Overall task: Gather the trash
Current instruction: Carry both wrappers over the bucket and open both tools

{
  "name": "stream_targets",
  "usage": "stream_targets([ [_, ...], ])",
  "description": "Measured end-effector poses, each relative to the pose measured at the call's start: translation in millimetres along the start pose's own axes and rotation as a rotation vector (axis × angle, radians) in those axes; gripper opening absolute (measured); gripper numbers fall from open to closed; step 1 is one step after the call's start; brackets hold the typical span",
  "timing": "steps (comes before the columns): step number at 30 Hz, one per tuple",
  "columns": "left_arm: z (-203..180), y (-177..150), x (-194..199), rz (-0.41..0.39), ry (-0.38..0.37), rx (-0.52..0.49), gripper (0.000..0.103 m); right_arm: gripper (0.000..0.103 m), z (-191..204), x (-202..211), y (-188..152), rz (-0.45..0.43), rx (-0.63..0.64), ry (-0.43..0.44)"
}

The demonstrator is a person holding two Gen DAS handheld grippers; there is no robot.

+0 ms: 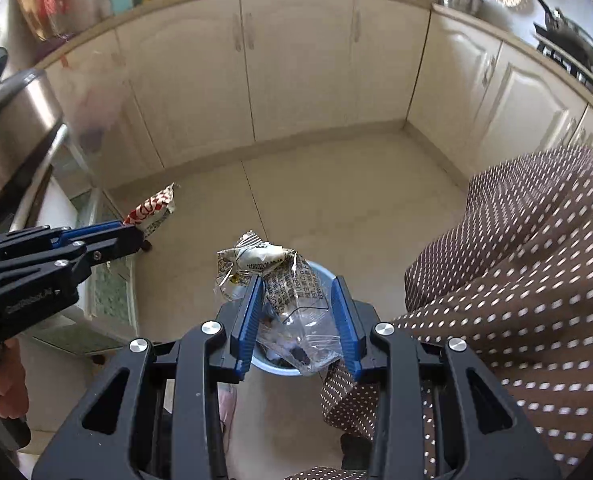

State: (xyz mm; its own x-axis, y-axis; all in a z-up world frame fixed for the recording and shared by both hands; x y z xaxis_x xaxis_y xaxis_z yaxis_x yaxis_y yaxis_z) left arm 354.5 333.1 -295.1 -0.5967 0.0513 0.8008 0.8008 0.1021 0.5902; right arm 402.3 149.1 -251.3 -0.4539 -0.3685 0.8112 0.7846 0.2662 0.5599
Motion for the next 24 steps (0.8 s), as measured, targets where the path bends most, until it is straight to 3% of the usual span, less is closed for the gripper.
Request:
stream_targets([
  [7,6,-22,-80,0.137,-0.056,0.027,0.019,0.034,-12,-48,-10,0.062,-0.027,-0.032],
  [11,0,-18,-115,0.192,-0.082,0.019,0.019,0.034,-18,-71,-10,0.091,-0.032,-0.048],
  [16,-11,1,-134,0.182,-0.124,0.020,0.022,0.035,-32,-94,-8,0.108,-0.077,-0.070],
  [18,-14,8,-136,0.182,-0.109,0.013,0.034,0.035,-35,-98,-10,0.107,-0.090,-0.078],
  [20,-15,12,-136,0.172,-0.105,0.002,0.039,0.035,-35,-101,-9,0.111,-0.100,-0.077],
  [24,-10,11,-130,0.158,-0.099,0.011,0.041,0.036,-31,-110,-11,0.128,-0.105,-0.069],
])
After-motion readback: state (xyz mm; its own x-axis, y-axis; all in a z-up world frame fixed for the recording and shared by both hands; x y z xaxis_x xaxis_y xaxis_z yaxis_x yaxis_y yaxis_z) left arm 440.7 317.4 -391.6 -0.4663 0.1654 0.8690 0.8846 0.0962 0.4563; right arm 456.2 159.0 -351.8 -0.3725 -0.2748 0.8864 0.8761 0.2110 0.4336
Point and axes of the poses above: each gripper's, at about its wrist camera, not at the fingertips, and x roughly against the way its jaws point, z to its left, y to its top, the point moved 1 cm from there along -x, roughly the way its jaws point, and after that the axes turned 14 degrees about -x, right-handed, at the moved point
